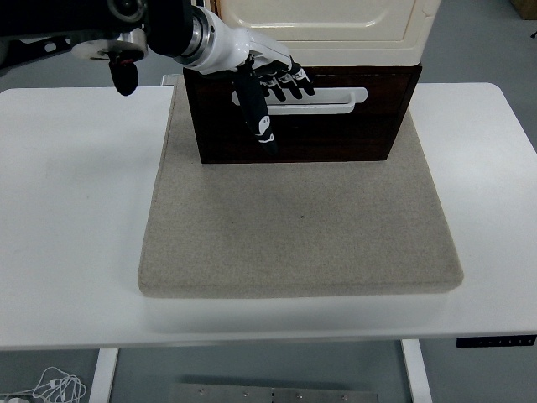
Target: Open the drawer under the combination cabinet
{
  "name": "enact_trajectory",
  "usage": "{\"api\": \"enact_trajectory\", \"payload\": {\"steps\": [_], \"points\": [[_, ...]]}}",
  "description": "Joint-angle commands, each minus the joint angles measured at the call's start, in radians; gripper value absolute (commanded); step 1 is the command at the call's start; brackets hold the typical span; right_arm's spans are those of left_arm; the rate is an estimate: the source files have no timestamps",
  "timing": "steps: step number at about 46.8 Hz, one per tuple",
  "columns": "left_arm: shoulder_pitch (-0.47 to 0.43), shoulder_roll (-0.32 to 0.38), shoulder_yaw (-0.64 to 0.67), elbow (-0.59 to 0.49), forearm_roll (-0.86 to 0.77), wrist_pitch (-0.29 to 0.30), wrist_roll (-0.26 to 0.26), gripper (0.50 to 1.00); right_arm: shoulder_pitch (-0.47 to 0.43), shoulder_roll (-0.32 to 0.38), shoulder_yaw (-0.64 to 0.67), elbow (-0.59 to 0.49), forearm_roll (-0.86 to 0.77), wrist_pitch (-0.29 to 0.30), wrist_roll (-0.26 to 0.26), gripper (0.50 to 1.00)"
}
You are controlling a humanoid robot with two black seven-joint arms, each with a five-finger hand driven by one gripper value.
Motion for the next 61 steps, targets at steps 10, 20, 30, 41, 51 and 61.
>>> {"api": "enact_trajectory", "payload": {"steps": [10,20,30,41,51,61], "points": [[0.008,-0.051,0.002,0.031,-0.001,0.044,0.001,1.000,0.000,0.000,0.000,0.000,0.000,0.000,0.000,0.926],[0.036,-0.080,0.001,0.073,-0.001,0.067,0.001,1.000,0.000,0.000,0.000,0.000,0.000,0.000,0.000,0.926],[0.059,-0.085,-0.001,0.105,-0.001,0.067,0.001,1.000,0.000,0.000,0.000,0.000,0.000,0.000,0.000,0.926],[0.066,-0.086,-0.001,0.109,0.000,0.065,-0.001,1.000,0.000,0.000,0.000,0.000,0.000,0.000,0.000,0.926],[0.076,-0.086,-0.001,0.112,0.000,0.065,-0.001,1.000,0.000,0.000,0.000,0.000,0.000,0.000,0.000,0.928],[0.088,-0.115,-0.001,0.123,0.000,0.064,-0.001,1.000,0.000,0.000,0.000,0.000,0.000,0.000,0.000,0.926]]}}
